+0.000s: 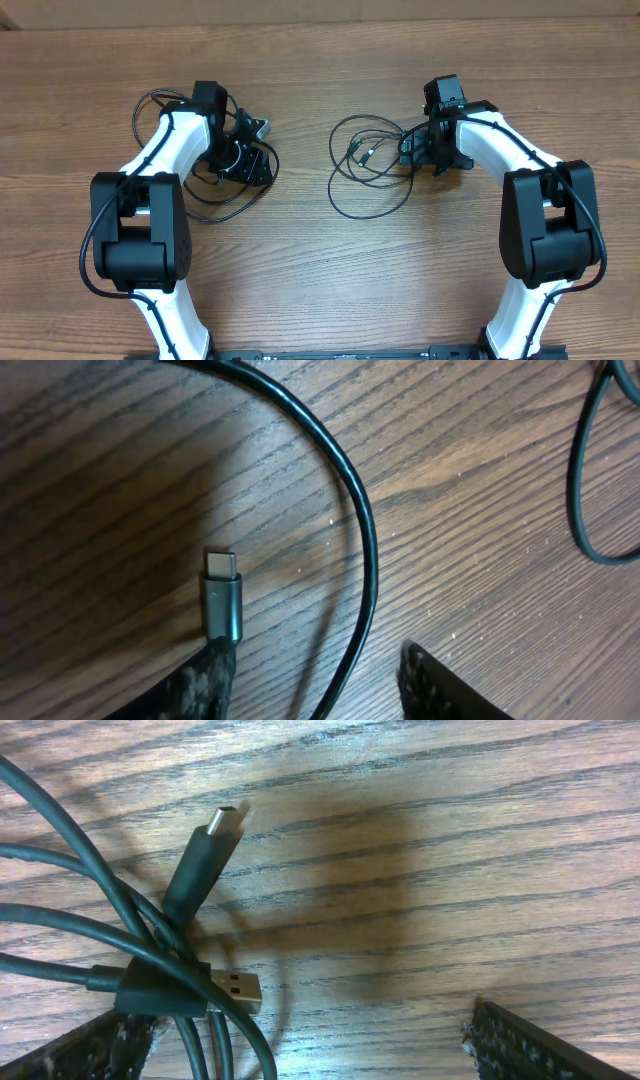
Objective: Untangle cables
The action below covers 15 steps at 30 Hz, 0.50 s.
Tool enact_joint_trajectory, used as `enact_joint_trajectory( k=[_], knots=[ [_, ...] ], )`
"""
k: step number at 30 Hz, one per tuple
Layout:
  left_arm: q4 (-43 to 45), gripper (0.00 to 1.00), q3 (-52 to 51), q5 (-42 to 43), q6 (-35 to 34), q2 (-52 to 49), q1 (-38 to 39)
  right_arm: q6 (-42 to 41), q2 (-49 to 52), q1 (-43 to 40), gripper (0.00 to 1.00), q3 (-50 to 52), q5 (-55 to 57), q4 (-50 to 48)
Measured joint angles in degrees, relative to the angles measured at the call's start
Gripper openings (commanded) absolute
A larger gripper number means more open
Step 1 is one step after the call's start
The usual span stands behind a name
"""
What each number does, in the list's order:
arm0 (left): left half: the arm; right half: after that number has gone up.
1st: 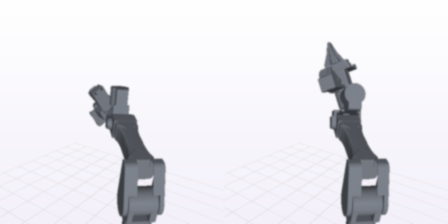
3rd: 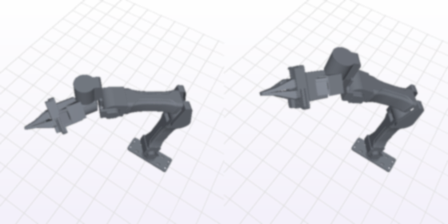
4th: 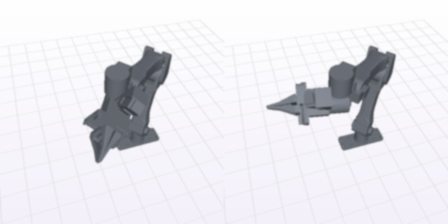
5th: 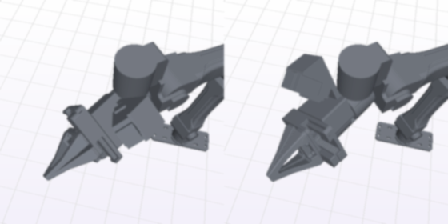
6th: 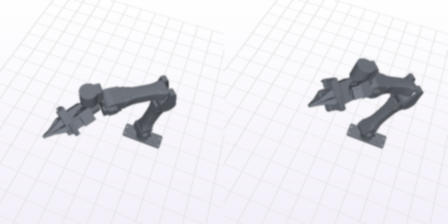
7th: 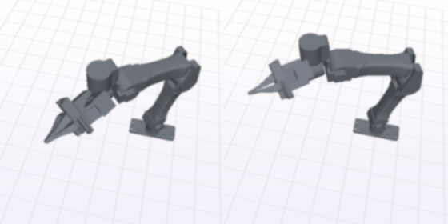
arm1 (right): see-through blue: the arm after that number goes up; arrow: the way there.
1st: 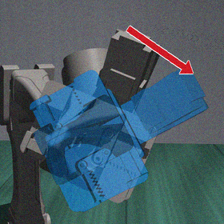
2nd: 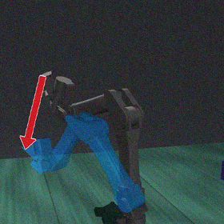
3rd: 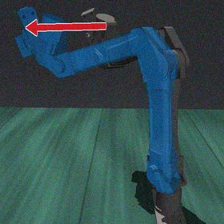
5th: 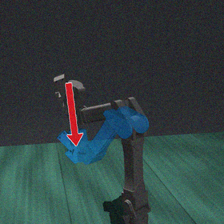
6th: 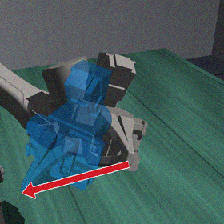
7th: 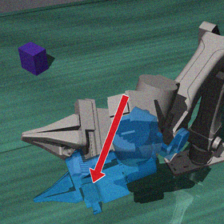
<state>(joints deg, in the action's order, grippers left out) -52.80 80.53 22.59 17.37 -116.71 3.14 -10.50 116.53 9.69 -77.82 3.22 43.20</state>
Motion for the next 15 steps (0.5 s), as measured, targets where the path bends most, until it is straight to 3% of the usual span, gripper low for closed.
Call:
enact_joint_trajectory(
  k=[7,10,14,15],
  knots=[
    [-0.35,0.53,1.68,-7.98,-0.76,0.0,0.0,0.02,0.0,0.0,1.0,0.0,-0.02,0.02],
    [0.52,0.47,1.14,-10.12,-1.01,0.0,0.0,0.02,0.0,0.0,1.0,0.0,0.0,0.02],
    [3.5,0.36,-1.7,-11.34,-1.51,0.0,0.22,0.02,0.0,0.0,1.0,0.0,0.0,0.0],
    [4.31,0.22,-2.4,-11.34,-1.68,0.11,0.26,0.02,0.0,0.0,1.0,0.0,0.0,0.0]
  ],
)
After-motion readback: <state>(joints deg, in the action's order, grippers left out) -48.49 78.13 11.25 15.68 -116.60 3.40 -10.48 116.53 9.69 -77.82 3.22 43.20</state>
